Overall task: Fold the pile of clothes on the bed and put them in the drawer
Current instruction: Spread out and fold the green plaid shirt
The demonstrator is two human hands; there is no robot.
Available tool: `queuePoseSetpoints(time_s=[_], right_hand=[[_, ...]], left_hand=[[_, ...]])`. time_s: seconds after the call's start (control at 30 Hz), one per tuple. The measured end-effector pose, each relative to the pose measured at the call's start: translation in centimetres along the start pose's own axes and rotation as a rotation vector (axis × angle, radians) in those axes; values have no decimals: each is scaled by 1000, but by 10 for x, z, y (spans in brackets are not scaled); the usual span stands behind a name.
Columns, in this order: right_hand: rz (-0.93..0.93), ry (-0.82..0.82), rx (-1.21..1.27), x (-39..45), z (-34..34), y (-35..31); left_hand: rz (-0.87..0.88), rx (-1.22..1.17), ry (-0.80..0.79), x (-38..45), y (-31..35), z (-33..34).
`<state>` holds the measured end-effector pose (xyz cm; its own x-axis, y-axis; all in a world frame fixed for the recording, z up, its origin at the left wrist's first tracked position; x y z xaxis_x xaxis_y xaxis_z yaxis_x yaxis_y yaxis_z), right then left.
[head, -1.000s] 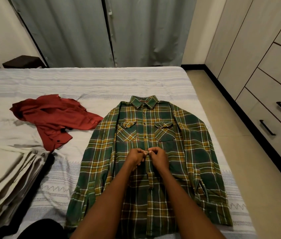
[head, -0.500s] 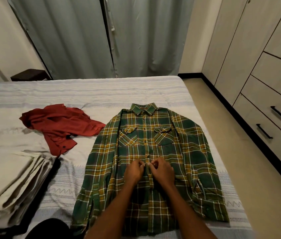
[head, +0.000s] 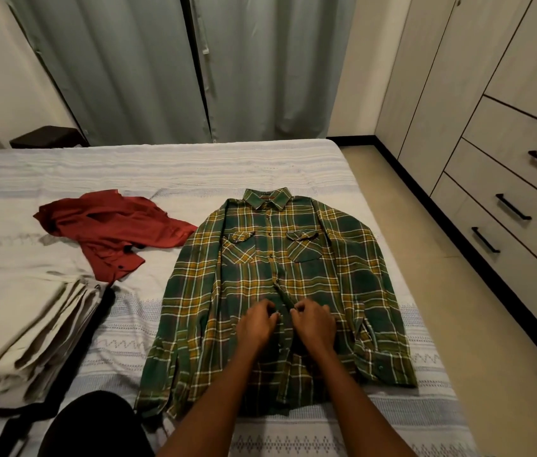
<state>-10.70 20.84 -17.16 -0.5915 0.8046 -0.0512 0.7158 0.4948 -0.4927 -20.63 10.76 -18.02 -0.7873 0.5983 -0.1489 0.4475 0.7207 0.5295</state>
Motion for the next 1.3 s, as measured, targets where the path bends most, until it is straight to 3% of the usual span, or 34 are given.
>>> queuePoseSetpoints(time_s=[0.17, 0.47, 0.6, 0.77, 0.9, 1.07, 1.17, 1.3], right_hand=[[-35, -11, 6, -5, 4, -5], [-98, 12, -17, -3, 21, -9], [-132, 15, 65, 1, 24, -3], [-162, 14, 288, 4, 33, 2], [-87, -75, 530, 11, 37, 7], [-6, -174, 546, 20, 31, 2], [-33, -110, 521, 15, 40, 1], [-52, -26, 476, 7, 49, 0]], left_hand=[[17, 146, 51, 4, 9, 2], [30, 104, -137, 22, 5, -5], [31, -137, -275, 32, 0, -9], [-98, -467, -351, 28, -3, -15], [-165, -540, -366, 29, -3, -17], [-352, -621, -311, 28, 2, -15], [-524, -768, -294, 23, 2, -9], [-605, -1002, -261, 14, 1, -1]])
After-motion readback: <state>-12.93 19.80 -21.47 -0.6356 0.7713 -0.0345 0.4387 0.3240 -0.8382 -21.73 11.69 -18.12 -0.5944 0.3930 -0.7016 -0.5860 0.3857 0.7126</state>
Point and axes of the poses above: each hand's wrist, its own x-axis towards the middle knuckle, its own z-axis out of the palm, y = z × x, the point moved 1 cm from there along x, towards the middle knuckle, and after that the axes turned 1 degree about x, right-handed, at the moved point
